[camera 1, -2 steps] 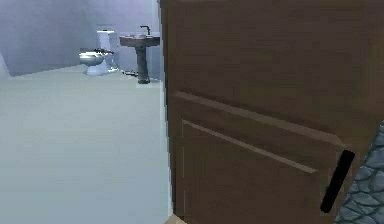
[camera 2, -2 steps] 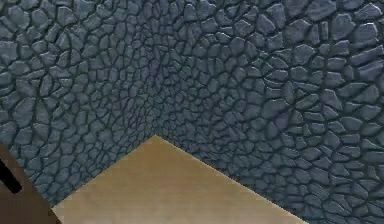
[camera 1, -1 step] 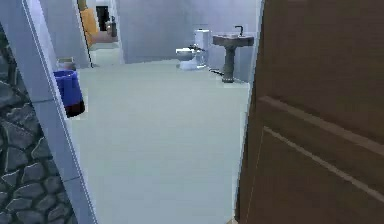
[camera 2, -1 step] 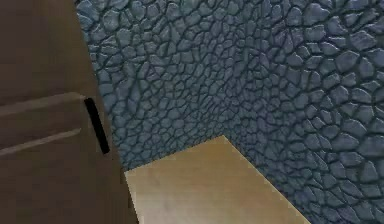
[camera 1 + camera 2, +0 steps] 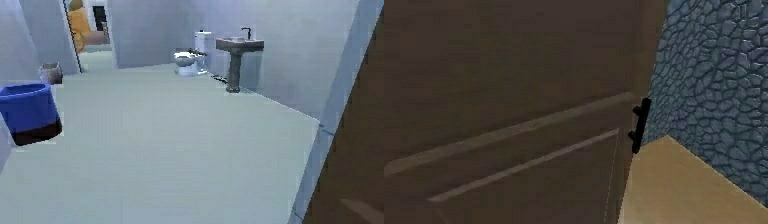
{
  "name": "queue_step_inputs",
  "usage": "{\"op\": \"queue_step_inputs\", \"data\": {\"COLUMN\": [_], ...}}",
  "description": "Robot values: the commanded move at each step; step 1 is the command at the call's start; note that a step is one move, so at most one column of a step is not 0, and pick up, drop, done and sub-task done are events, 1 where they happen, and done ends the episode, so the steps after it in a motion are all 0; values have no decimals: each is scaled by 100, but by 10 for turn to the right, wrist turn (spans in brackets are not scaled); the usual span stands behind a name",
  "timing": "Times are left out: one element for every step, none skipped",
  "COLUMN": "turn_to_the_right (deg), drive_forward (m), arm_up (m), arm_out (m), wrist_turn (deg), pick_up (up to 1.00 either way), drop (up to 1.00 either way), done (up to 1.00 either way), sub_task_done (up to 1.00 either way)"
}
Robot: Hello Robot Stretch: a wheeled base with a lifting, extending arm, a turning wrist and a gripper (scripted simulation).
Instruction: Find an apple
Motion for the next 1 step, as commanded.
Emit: {"op": "queue_step_inputs", "data": {"turn_to_the_right": [-240], "drive_forward": [0], "arm_up": [0], "arm_out": [0], "wrist_turn": [0], "pick_up": [0], "drop": [0], "done": [0], "sub_task_done": [0]}}
